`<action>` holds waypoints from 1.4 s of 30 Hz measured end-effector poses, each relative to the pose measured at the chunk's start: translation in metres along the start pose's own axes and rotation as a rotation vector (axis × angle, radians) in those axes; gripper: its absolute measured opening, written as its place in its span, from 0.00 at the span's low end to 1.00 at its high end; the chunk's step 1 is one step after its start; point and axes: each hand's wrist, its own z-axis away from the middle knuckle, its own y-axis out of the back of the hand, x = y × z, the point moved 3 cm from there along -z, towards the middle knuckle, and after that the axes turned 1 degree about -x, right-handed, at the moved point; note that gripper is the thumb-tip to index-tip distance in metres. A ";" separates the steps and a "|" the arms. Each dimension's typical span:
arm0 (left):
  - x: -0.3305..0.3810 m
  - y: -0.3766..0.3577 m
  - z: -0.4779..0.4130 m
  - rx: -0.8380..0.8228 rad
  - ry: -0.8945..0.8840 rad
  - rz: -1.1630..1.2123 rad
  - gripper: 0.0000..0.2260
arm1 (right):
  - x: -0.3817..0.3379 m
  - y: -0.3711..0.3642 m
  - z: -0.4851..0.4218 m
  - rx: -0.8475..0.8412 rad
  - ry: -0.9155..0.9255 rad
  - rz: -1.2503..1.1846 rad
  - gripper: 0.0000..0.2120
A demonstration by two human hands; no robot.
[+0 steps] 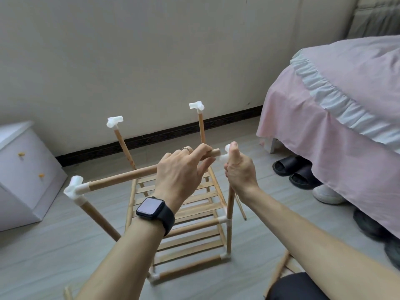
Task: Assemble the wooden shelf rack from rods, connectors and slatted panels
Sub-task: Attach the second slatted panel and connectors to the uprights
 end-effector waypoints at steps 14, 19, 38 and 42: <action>0.004 -0.007 0.008 0.012 -0.033 -0.008 0.16 | -0.004 -0.005 -0.005 -0.099 0.028 0.095 0.27; 0.000 -0.002 0.011 -0.024 -0.052 0.096 0.14 | -0.004 -0.005 -0.007 -0.084 0.051 0.089 0.26; -0.174 0.014 0.106 0.322 0.976 1.105 0.07 | 0.000 -0.017 -0.022 -0.177 -0.055 -0.076 0.18; -0.176 0.010 0.106 0.306 0.925 1.082 0.09 | 0.001 -0.020 -0.032 -0.193 -0.059 -0.078 0.17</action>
